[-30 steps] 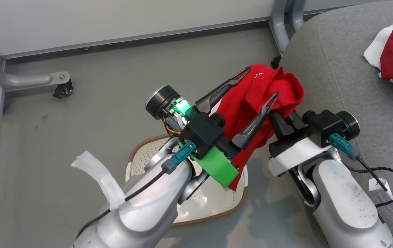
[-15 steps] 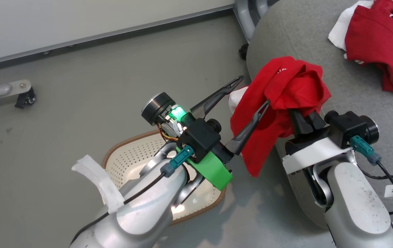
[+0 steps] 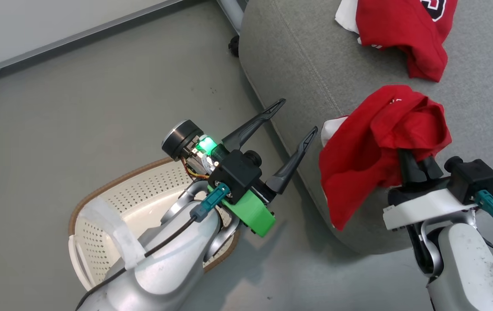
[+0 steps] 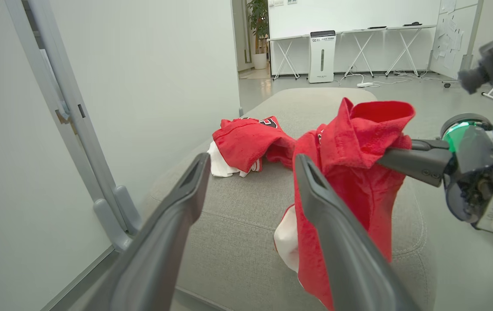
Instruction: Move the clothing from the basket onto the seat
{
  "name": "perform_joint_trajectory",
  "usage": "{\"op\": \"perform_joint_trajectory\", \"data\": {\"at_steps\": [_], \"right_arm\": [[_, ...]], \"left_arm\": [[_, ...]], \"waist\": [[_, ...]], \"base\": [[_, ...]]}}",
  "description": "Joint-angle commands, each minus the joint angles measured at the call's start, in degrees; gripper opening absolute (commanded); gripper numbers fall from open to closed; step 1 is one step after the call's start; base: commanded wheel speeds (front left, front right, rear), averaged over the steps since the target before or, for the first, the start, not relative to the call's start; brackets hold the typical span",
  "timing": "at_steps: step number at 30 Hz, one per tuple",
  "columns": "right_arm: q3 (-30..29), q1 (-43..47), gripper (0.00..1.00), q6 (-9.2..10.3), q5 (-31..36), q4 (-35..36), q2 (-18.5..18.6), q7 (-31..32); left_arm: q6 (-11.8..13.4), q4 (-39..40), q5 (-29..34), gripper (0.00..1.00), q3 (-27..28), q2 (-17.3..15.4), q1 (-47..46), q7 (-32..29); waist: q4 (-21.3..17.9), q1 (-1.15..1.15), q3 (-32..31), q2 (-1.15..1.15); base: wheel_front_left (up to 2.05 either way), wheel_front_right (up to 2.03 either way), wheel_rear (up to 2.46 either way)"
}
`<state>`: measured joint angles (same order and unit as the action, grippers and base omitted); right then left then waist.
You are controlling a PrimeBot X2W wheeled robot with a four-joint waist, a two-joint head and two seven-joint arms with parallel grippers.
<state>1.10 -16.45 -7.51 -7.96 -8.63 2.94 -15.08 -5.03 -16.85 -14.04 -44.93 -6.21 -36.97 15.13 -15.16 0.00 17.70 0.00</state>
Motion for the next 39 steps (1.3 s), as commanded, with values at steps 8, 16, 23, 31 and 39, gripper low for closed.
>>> {"op": "perform_joint_trajectory", "data": {"at_steps": [8,16,23,31,39], "right_arm": [[-1.8,0.8,0.00,0.04,-0.7,2.1,0.0,-0.1],[-3.1,-5.1,0.00,0.04,0.0,4.8,0.0,-0.1],[-5.2,-15.6,0.00,0.04,1.9,6.6,2.5,-0.1],[-9.1,-28.7,0.00,0.04,3.5,6.4,6.2,-0.1],[-13.3,-42.1,0.00,0.04,3.5,1.5,11.5,-0.1]], "left_arm": [[0.1,0.3,0.7,1.00,0.8,-1.3,1.3,0.0],[0.4,0.8,1.3,1.00,1.7,-2.1,0.8,0.0],[0.3,1.2,2.0,1.00,2.0,-2.9,-1.0,0.0],[0.1,1.3,2.4,1.00,1.9,-3.4,-3.5,0.0],[0.2,1.9,3.0,1.00,2.1,-4.6,-5.5,0.0]], "waist": [[-2.5,0.00,1.5,0.00],[-2.7,0.00,3.7,0.00],[-1.8,0.00,7.9,0.00],[0.3,0.00,14.2,0.00],[1.5,0.00,20.0,0.00]], "base": [[0.00,0.00,0.00],[0.00,0.00,0.00],[0.00,0.00,0.00],[0.00,0.00,0.00],[0.00,0.00,0.00]]}}
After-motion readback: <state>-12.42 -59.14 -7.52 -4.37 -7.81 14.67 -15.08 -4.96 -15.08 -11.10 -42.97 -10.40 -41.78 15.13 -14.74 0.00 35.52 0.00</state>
